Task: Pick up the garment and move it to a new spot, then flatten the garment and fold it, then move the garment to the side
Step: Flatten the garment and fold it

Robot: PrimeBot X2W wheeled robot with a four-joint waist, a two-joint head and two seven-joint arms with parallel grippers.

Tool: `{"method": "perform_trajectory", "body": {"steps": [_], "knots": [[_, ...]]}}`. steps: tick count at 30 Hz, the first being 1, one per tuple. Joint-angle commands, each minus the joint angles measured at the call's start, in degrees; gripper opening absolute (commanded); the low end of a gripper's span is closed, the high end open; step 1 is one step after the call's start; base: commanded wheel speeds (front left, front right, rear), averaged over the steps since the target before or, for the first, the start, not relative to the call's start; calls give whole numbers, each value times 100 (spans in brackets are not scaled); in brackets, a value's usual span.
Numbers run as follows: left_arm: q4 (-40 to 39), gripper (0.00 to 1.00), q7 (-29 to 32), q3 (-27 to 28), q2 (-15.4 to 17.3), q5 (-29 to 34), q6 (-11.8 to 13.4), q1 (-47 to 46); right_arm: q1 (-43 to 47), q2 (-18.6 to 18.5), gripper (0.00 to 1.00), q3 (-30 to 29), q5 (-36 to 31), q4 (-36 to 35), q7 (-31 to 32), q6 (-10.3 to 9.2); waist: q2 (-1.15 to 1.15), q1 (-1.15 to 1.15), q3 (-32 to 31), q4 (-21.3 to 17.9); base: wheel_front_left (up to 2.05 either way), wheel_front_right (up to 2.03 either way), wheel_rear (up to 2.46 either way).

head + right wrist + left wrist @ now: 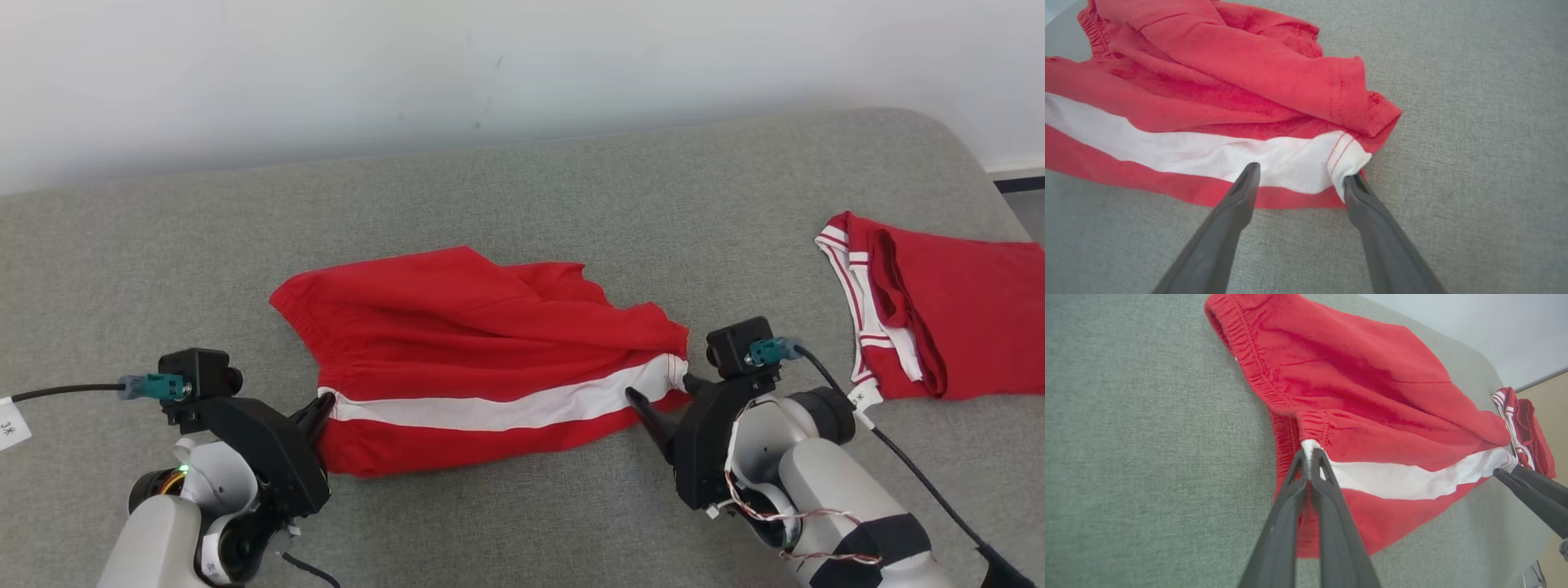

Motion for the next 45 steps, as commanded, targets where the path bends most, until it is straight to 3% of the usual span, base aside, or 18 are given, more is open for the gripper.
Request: {"method": "perform_trajectory", "body": {"steps": [1,12,13,14,16,17,18,28,35,45], "knots": [[5,0,-29,-1,6,-49,14,40,121,50,100,8,-19,-54,8,-13,0,0,-10,8,0,0,0],[-49,0,-28,-27,43,-85,26,97,93,100,100,-143,-81,-40,41,-13,0,0,-15,-11,0,0,0],[-54,0,-25,-37,36,-87,25,85,58,119,90,-153,-102,14,26,-13,0,0,-11,1,0,0,0],[-58,0,-24,-48,26,-88,25,70,27,137,45,-151,-119,69,8,-13,0,0,-8,15,0,0,0],[-72,0,-47,-63,4,-98,20,42,-25,138,24,-147,-146,178,-6,-13,0,0,-10,49,0,0,0],[-72,0,-63,-66,-2,-105,18,34,-48,140,5,-161,-156,225,-20,-13,0,0,-12,64,0,0,0],[-75,0,-97,-64,-9,-118,18,25,-86,151,0,-178,-177,309,-47,-13,0,0,-15,85,0,0,0],[-311,0,-630,324,-122,-539,-23,-81,-111,29,0,-311,73,136,-287,-13,0,0,-49,71,0,0,0],[-853,0,-756,708,-161,-1390,-100,-272,-126,-31,0,-628,1010,-900,-531,-13,0,0,-180,-11,0,0,0],[-1637,0,-845,1087,-383,-2406,-124,-796,-422,-262,0,-1039,966,-1963,-766,-13,0,0,-371,-8,0,0,0]]}}
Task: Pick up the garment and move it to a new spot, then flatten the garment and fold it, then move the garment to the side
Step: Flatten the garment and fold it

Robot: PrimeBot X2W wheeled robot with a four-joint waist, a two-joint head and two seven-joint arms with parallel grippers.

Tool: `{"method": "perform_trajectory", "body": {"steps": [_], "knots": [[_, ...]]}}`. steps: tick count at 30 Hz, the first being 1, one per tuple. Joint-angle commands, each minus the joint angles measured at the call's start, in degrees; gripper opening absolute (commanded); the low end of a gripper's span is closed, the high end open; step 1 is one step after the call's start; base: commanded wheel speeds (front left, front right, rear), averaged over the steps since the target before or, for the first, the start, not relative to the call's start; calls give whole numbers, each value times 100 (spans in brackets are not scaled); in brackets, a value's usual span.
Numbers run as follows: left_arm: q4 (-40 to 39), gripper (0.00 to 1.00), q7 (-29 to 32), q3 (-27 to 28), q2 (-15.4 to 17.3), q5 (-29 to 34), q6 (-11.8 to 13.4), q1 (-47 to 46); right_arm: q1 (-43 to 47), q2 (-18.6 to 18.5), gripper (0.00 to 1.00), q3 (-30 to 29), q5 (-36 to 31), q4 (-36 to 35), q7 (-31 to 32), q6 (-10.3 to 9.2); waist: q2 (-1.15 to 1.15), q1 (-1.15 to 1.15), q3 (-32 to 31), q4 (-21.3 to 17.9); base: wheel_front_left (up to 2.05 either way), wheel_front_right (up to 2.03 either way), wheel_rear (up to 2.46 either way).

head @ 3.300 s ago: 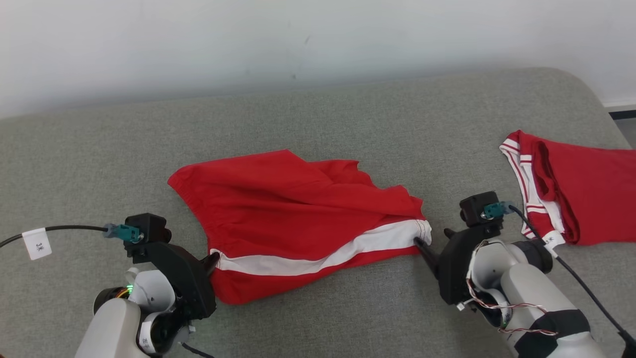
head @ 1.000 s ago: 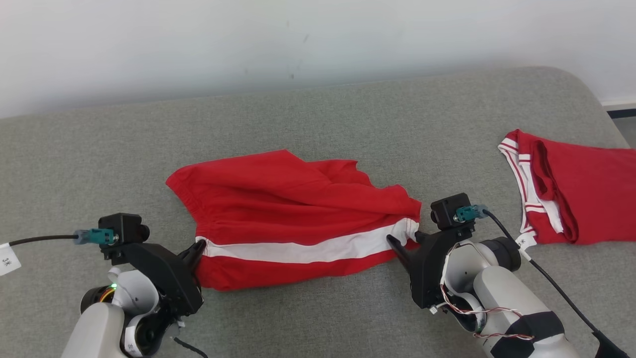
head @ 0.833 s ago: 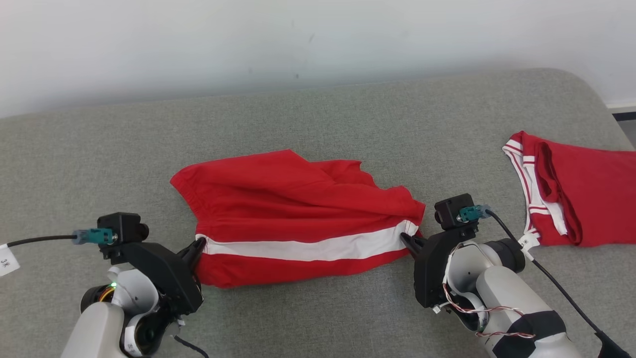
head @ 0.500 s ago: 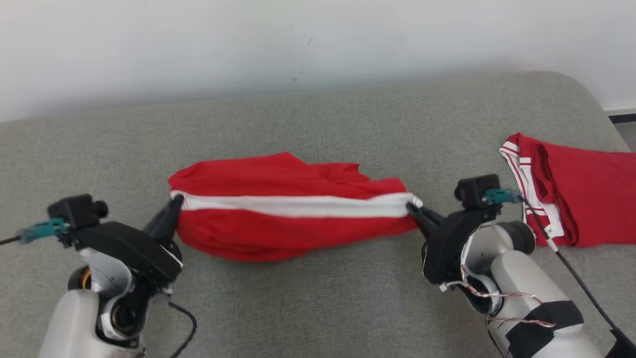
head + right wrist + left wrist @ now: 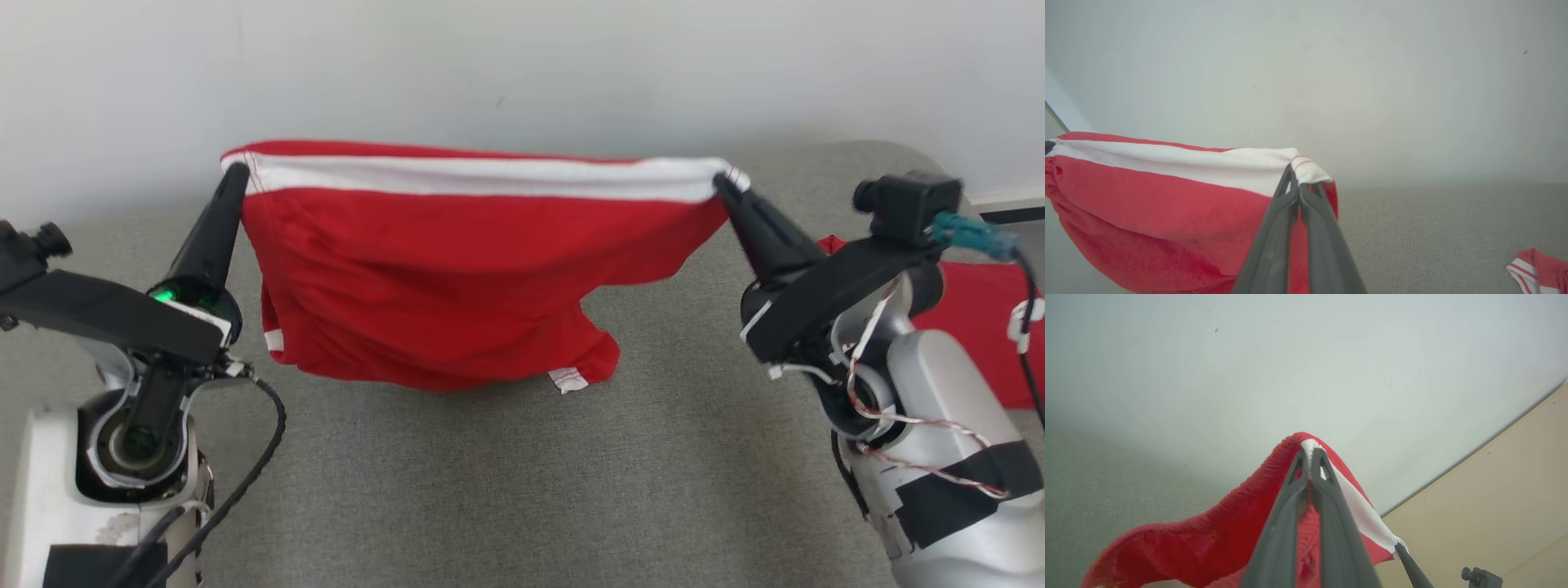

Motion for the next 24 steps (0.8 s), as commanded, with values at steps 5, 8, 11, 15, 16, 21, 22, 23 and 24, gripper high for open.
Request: {"method": "perform_trajectory", "body": {"steps": [5,8,11,15,16,21,22,23,24], "knots": [[-304,0,19,80,-137,-281,96,-382,-409,61,0,-310,-179,-546,-377,-13,0,0,-17,-7,0,0,0],[-369,0,102,-10,-174,-269,196,-542,-638,-41,0,-291,-326,-709,-405,-13,0,0,-9,-31,0,0,0],[-412,0,171,-115,-175,-193,270,-699,-916,-120,0,-236,-493,-822,-408,-13,0,0,12,-60,0,0,0],[-417,0,140,-124,-221,-250,360,-919,-1336,-122,0,-255,-688,-921,-569,-13,0,0,67,-109,0,0,0],[-407,0,119,-117,-235,-265,394,-986,-1440,-110,0,-262,-732,-904,-582,-13,0,0,86,-125,0,0,0],[-255,0,71,-146,-250,-216,459,-1249,-1918,-94,0,-79,-904,-584,-419,-12,0,0,247,-170,0,0,0],[-219,0,55,-138,-250,-200,476,-1314,-2013,-95,0,18,-873,-487,-355,-13,0,0,310,-183,0,0,0],[-179,0,9,-111,-261,-201,506,-1394,-2135,-71,0,78,-794,-409,-346,-13,0,0,387,-194,0,0,0],[-179,0,9,-111,-261,-201,506,-1394,-2135,-71,0,78,-794,-409,-346,-13,0,0,387,-194,0,0,0]]}}
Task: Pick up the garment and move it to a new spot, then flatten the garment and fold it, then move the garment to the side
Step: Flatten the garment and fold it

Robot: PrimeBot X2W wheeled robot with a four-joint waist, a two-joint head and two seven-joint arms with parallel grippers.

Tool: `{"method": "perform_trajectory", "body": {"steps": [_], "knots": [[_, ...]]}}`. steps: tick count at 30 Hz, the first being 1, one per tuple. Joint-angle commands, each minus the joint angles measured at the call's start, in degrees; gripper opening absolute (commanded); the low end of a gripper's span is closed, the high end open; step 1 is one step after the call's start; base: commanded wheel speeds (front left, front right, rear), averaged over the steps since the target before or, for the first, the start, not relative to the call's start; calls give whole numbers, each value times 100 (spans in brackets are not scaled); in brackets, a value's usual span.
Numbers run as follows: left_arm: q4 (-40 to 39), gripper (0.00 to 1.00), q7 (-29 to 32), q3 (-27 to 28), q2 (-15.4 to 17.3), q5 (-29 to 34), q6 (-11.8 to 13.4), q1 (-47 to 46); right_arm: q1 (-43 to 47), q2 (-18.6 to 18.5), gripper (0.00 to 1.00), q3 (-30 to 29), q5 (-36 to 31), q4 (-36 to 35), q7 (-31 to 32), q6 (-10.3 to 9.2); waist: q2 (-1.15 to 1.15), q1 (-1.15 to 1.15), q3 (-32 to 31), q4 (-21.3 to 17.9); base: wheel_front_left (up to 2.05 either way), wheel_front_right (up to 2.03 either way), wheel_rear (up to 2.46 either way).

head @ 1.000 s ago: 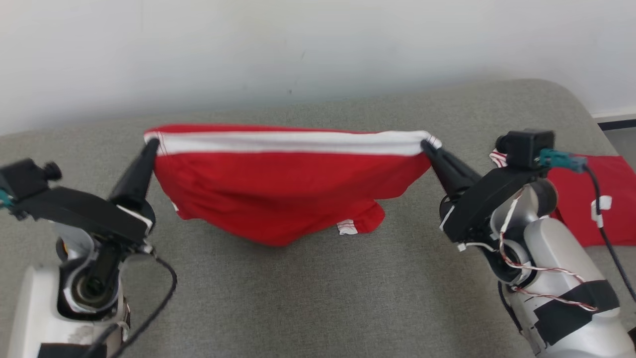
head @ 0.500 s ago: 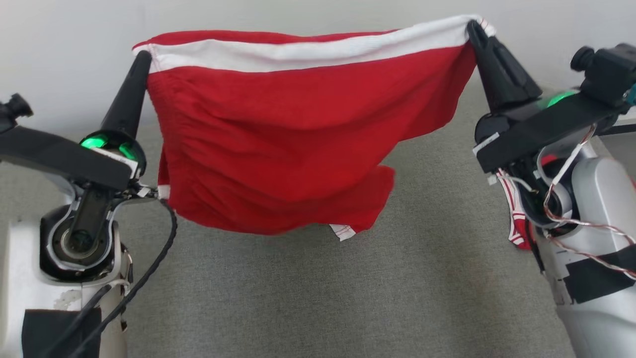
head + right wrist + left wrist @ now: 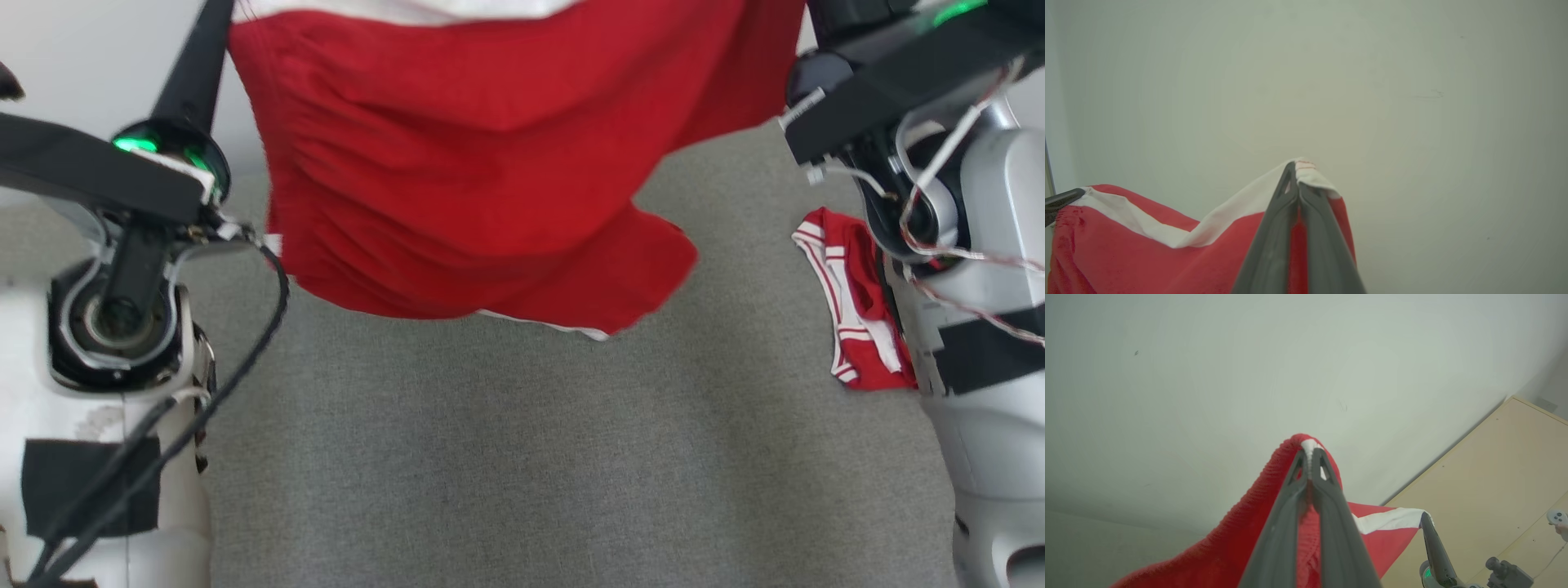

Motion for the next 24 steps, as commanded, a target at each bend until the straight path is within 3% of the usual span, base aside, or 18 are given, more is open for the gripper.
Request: {"method": "perform_trajectory", "body": {"steps": [1,6,13,20,24], "knots": [[14,0,-60,54,-23,3,22,-161,-178,25,0,42,46,69,18,-13,0,-1,228,-46,0,0,0],[217,0,-223,94,29,128,119,-680,-932,71,0,367,171,677,-42,-13,0,-1,890,-106,0,0,0],[662,0,-664,93,225,560,188,-2180,-2628,124,0,429,181,1477,-173,-13,0,-1,2291,-121,0,0,0],[1156,0,-1872,70,160,933,-346,-3720,-4152,252,0,-253,-572,2174,-1109,-13,0,-1,3277,-52,0,0,0],[1343,0,-2420,-159,228,1108,-514,-3972,-4360,288,0,-208,-1097,2345,-1534,-14,0,-1,3533,-44,0,0,0]]}}
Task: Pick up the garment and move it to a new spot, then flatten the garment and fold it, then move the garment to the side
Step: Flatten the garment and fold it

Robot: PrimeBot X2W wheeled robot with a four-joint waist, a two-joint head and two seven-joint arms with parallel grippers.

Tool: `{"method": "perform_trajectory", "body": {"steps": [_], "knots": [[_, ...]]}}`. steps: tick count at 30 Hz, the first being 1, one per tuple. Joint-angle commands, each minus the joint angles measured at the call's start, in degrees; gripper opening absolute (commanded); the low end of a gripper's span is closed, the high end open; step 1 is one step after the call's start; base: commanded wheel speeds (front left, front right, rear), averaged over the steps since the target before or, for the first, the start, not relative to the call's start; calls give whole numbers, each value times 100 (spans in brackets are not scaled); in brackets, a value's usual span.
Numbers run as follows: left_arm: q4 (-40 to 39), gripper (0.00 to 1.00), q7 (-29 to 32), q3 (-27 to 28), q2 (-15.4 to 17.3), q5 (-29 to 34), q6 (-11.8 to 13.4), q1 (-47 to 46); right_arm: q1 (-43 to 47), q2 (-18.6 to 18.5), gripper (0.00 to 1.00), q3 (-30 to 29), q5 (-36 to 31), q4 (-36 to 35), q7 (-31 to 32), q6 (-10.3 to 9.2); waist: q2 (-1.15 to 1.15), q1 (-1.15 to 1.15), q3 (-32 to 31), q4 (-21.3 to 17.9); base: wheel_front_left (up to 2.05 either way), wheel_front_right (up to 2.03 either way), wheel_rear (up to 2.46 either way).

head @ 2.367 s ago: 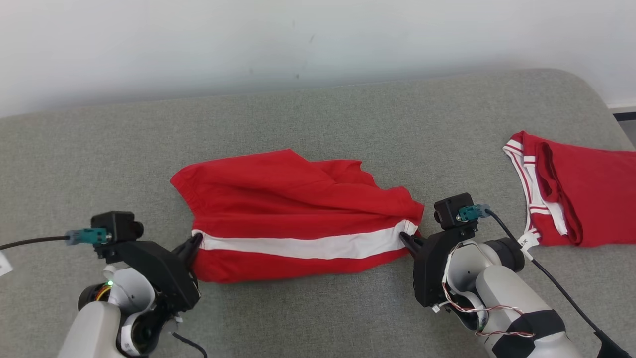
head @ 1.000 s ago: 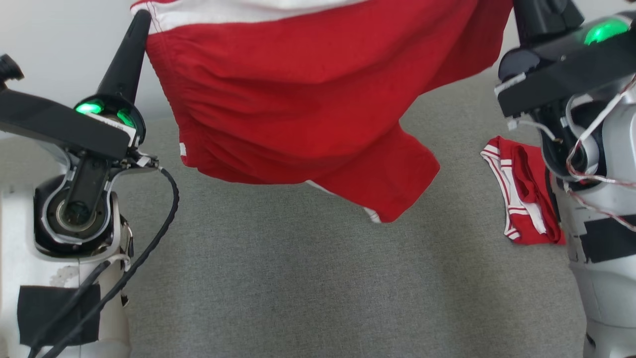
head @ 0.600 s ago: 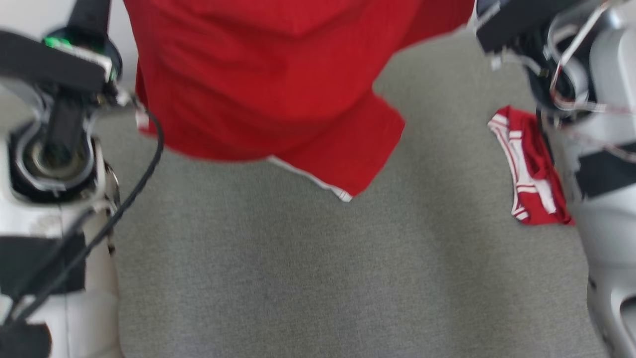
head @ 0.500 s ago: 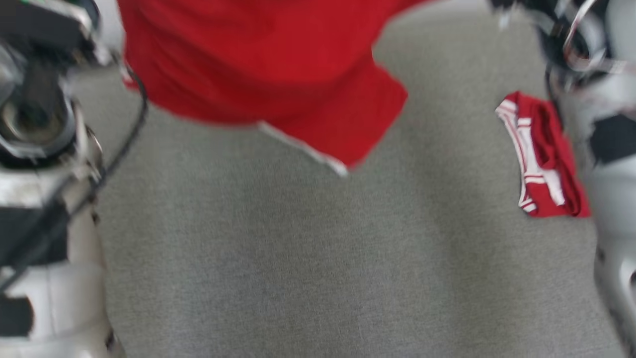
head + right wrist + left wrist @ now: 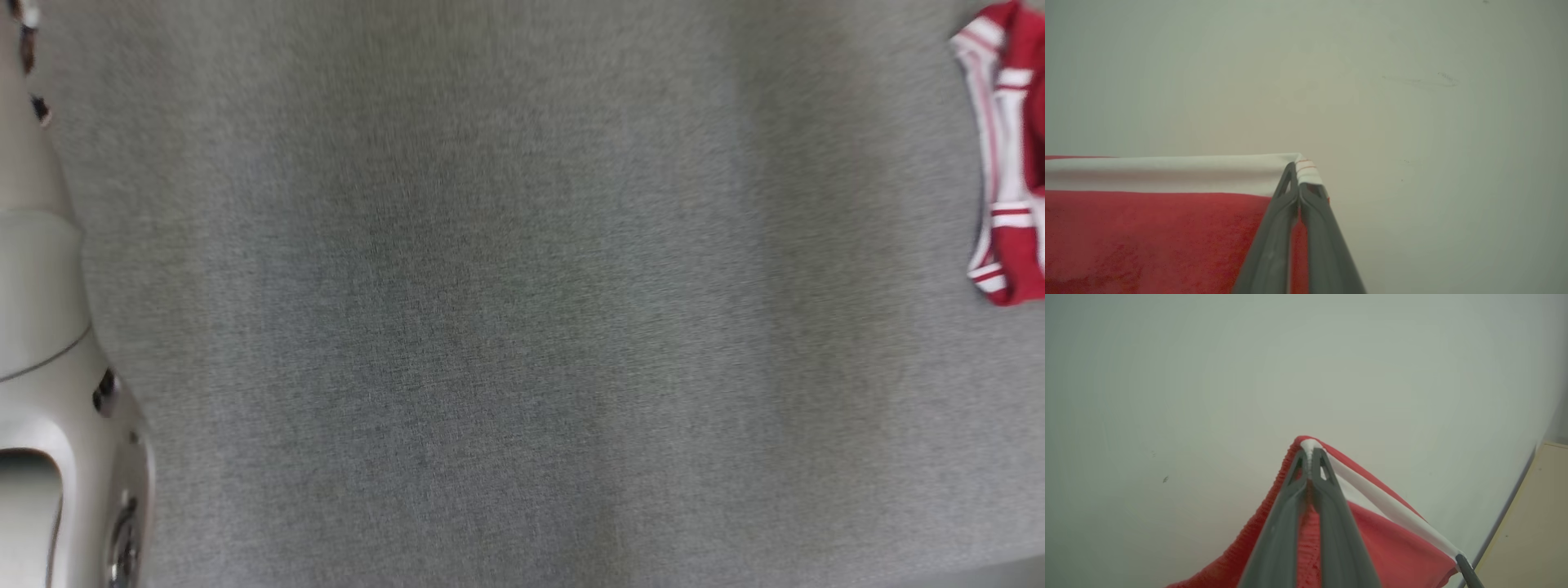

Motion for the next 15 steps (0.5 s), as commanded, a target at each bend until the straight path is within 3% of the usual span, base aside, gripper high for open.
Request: {"method": "perform_trajectory", "body": {"steps": [1,8,15], "knots": [[66,0,-95,-135,105,152,-33,88,156,51,0,122,-67,128,14,-13,-2,-3,710,26,0,0,0],[100,0,-593,-1318,432,-313,-55,1116,971,-207,0,1172,17,364,286,-13,-2,-3,407,78,0,0,0],[73,0,-848,-1791,765,-987,-36,2425,2407,-760,0,1576,988,-354,1000,-13,-2,-3,-391,190,0,0,0]]}}
